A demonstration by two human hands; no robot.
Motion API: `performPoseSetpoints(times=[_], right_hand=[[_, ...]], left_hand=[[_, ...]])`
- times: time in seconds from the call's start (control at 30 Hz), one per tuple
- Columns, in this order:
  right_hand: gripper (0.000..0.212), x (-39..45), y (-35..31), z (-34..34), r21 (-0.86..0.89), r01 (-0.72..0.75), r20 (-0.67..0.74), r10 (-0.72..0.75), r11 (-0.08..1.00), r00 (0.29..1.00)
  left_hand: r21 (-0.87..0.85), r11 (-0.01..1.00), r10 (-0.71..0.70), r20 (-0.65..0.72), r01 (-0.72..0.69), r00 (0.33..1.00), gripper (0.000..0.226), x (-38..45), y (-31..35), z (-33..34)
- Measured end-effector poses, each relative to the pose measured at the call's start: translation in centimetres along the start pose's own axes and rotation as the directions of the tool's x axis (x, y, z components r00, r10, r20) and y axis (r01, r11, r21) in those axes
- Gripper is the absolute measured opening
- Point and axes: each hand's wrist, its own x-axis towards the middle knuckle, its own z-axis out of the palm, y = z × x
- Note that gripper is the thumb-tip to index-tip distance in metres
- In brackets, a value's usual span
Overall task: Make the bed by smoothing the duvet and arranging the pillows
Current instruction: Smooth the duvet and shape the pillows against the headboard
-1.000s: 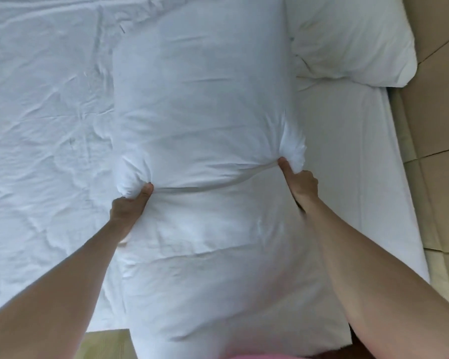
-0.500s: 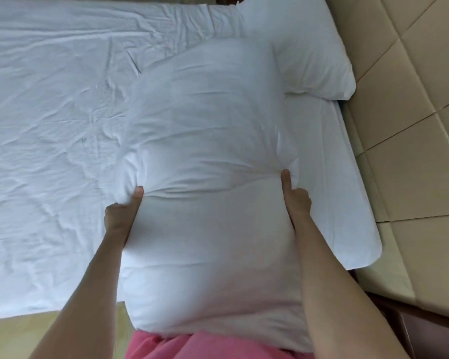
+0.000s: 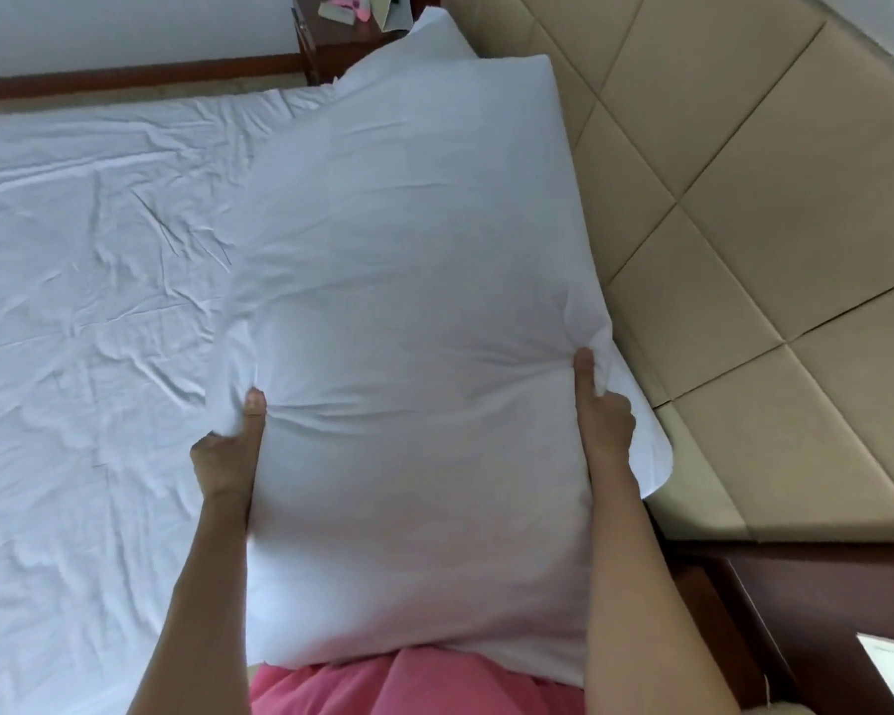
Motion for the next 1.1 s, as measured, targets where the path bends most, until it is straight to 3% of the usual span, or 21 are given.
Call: performPoseSetpoints(times=[0.13, 0.23, 0.3, 0.37, 0.47, 0.53, 0.57, 0.63, 0.67, 0.7, 0.77, 0.87, 1.0, 1.1], right_hand=[[0.072, 4.0, -1.2, -3.3, 0.048, 0.034, -0.082, -0.03, 0.998, 0.996], [0.067, 8.4, -3.8, -6.2, 0.072, 0.093, -0.123, -0.083, 0.993, 0.989], [0.065, 12.2, -5.6, -8.0, 0.099, 0.158, -0.133, -0.144, 0.983, 0.981], [0.059, 16.3, -6.9, -9.4, 0.139, 0.202, -0.118, -0.186, 0.969, 0.975], [0.047, 24.0, -7.6, -11.0, 0.123, 0.242, -0.153, -0.223, 0.962, 0.963], [0.037, 29.3, -7.8, -11.1, 0.029, 0.23, -0.148, -0.223, 0.973, 0.963], [0.035, 31.7, -7.8, -10.8, -0.039, 0.209, -0.108, -0.212, 0.977, 0.971], [0.041, 34.9, -7.1, -9.4, -0.148, 0.195, 0.046, -0.191, 0.97, 0.981], [0.048, 35.5, -6.6, -8.6, -0.189, 0.208, 0.139, -0.183, 0.96, 0.973], [0.055, 35.3, -5.9, -7.8, -0.232, 0.229, 0.238, -0.173, 0.945, 0.956], [0.072, 33.9, -4.1, -6.4, -0.351, 0.314, 0.41, -0.157, 0.882, 0.899], [0.085, 32.3, -1.9, -5.1, -0.491, 0.435, 0.509, -0.156, 0.754, 0.846], [0.089, 32.1, -2.7, -4.7, -0.5, 0.447, 0.566, -0.11, 0.742, 0.817], [0.099, 32.2, -4.9, -5.0, -0.514, 0.395, 0.567, -0.045, 0.762, 0.823]], left_hand=[[-0.046, 0.995, 0.085, -0.079, -0.089, 0.993, 0.072, -2.3, 3.7, 5.7], [-0.118, 0.965, 0.212, -0.179, -0.235, 0.961, 0.057, -4.8, 7.4, 11.0], [-0.222, 0.928, 0.242, -0.251, -0.299, 0.937, 0.042, -6.4, 9.6, 14.7], [-0.236, 0.916, 0.255, -0.281, -0.324, 0.925, 0.041, -7.2, 10.8, 18.1], [-0.091, 0.982, 0.165, -0.032, -0.167, 0.986, 0.048, -7.0, 10.3, 24.2], [0.307, 0.947, 0.029, 0.224, -0.098, 0.974, 0.062, -5.7, 8.8, 27.7], [0.53, 0.833, -0.061, 0.372, -0.158, 0.926, 0.069, -5.1, 8.0, 29.1], [0.715, 0.626, -0.301, 0.589, -0.311, 0.75, 0.06, -4.9, 7.2, 31.1], [0.723, 0.608, -0.396, 0.634, -0.328, 0.664, 0.052, -5.2, 7.4, 31.9], [0.718, 0.607, -0.42, 0.653, -0.339, 0.631, 0.046, -5.7, 7.9, 32.8], [0.703, 0.552, -0.309, 0.672, -0.448, 0.673, 0.04, -5.9, 8.8, 34.4], [0.698, 0.376, -0.165, 0.698, -0.609, 0.697, 0.034, -5.9, 10.5, 35.2], [0.679, 0.285, -0.067, 0.718, -0.677, 0.693, 0.034, -5.7, 12.7, 35.4], [0.658, 0.278, 0.005, 0.728, -0.7, 0.686, 0.041, -5.8, 14.3, 35.3]])
